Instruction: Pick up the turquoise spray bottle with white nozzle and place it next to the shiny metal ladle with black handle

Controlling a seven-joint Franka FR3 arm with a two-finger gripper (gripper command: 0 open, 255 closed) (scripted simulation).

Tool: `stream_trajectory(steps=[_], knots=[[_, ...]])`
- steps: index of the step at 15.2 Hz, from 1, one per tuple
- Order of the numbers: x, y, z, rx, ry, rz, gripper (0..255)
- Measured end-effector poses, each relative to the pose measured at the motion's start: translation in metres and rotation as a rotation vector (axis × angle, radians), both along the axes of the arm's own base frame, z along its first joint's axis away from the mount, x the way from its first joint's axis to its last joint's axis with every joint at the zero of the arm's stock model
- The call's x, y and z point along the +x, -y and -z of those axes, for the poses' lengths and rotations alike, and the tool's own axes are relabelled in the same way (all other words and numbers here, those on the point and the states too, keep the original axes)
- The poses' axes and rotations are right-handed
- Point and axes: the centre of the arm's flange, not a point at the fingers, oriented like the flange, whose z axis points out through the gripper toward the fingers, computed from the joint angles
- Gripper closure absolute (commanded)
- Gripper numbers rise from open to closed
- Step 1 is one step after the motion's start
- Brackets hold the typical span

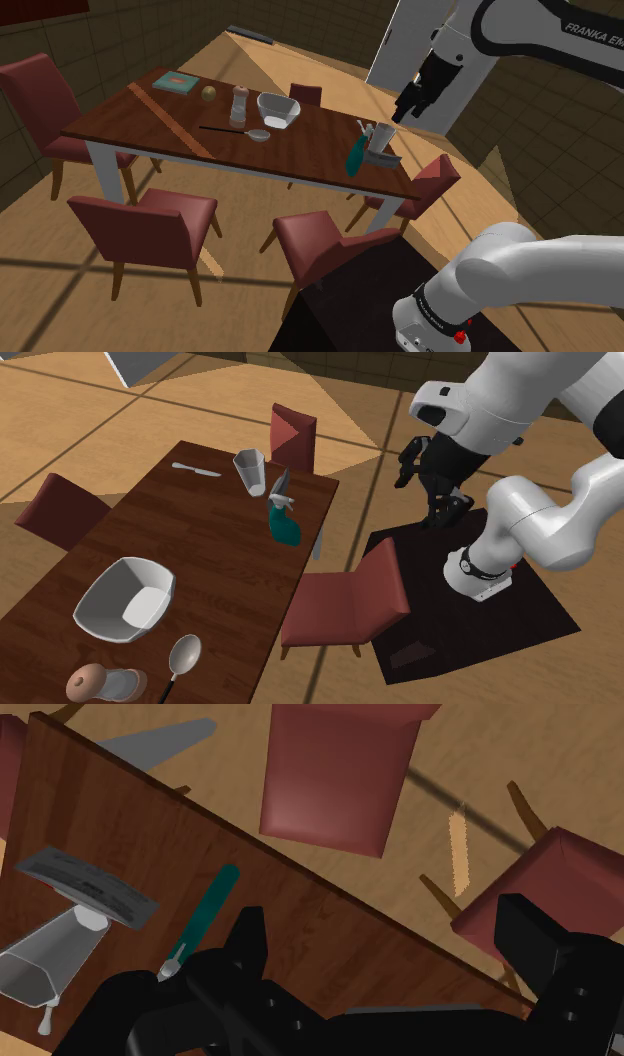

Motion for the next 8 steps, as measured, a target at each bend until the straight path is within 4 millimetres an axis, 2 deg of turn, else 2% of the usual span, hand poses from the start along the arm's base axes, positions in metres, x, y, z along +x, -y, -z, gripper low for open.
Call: stream_trajectory(steps=[2, 8], knots=[[0.003, 0.002, 0.003, 0.0, 0.005, 0.01, 0], [0.028, 0.03, 0.06, -0.001, 0.074, 0.118, 0]])
